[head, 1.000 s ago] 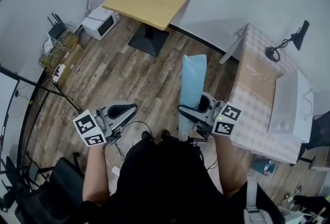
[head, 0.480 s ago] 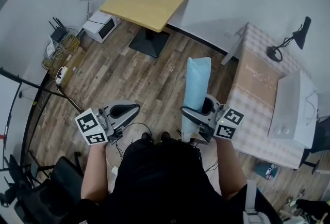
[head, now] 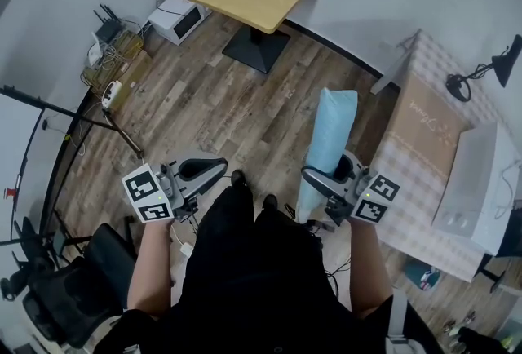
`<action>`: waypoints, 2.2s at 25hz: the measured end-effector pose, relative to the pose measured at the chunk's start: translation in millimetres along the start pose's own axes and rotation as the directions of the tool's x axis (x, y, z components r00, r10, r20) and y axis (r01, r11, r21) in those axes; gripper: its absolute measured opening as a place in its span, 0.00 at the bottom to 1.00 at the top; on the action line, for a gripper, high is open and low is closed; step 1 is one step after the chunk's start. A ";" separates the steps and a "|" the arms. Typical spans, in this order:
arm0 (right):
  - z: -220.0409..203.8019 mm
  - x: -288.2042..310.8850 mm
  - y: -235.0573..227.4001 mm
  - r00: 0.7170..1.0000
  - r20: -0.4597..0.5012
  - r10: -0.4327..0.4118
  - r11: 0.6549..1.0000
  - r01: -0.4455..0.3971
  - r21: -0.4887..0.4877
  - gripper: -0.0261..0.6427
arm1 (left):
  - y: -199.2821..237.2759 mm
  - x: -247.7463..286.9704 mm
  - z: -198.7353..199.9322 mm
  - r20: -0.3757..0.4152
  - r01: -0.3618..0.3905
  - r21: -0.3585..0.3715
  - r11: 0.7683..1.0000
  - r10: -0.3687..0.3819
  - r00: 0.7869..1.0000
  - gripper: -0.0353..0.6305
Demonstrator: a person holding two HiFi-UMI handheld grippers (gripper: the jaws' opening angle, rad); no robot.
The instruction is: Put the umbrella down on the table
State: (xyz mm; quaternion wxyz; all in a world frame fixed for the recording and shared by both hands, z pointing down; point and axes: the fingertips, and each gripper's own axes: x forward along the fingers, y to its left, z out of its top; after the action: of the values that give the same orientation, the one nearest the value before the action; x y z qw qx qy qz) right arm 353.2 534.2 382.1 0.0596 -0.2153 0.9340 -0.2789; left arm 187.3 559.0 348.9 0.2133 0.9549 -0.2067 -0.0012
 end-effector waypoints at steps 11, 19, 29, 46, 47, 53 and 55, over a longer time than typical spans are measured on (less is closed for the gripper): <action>38.4 29.7 -61.3 0.998 0.002 -0.059 0.998 0.059 -0.005 0.51 | 71.1 11.9 6.7 0.019 0.005 -0.059 0.998 -0.004 1.000 0.07; 76.5 115.4 -114.6 0.992 -0.093 -0.091 0.995 0.087 -0.053 0.51 | 172.1 3.6 43.9 0.083 0.019 -0.102 0.995 -0.011 0.996 0.07; 116.4 208.9 -147.7 0.994 -0.087 -0.065 0.998 0.062 -0.027 0.51 | 270.1 -7.7 89.1 0.125 0.038 -0.105 0.994 -0.024 0.992 0.07; 179.3 310.8 -233.5 0.993 -0.110 0.050 0.996 -0.057 -0.066 0.51 | 385.1 7.7 147.6 0.134 -0.054 -0.081 0.995 0.065 0.989 0.07; 187.2 316.7 -241.1 0.992 -0.108 0.057 0.995 -0.065 -0.071 0.51 | 394.3 12.1 154.7 0.134 -0.059 -0.079 0.995 0.070 0.989 0.07; 238.3 338.0 -291.4 0.993 -0.080 0.088 0.993 -0.093 -0.067 0.51 | 441.0 44.9 195.6 0.127 -0.085 -0.059 0.995 0.092 0.988 0.07; 252.9 343.4 -306.2 0.993 -0.067 0.100 0.993 -0.104 -0.060 0.51 | 453.6 55.7 208.2 0.131 -0.091 -0.053 0.994 0.097 0.987 0.07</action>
State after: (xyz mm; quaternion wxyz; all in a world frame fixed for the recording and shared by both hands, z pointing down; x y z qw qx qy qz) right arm 215.6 29.2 340.7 0.0373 -0.1600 0.9536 -0.2523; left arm 40.6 78.7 349.5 0.2213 0.9365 -0.2653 -0.0597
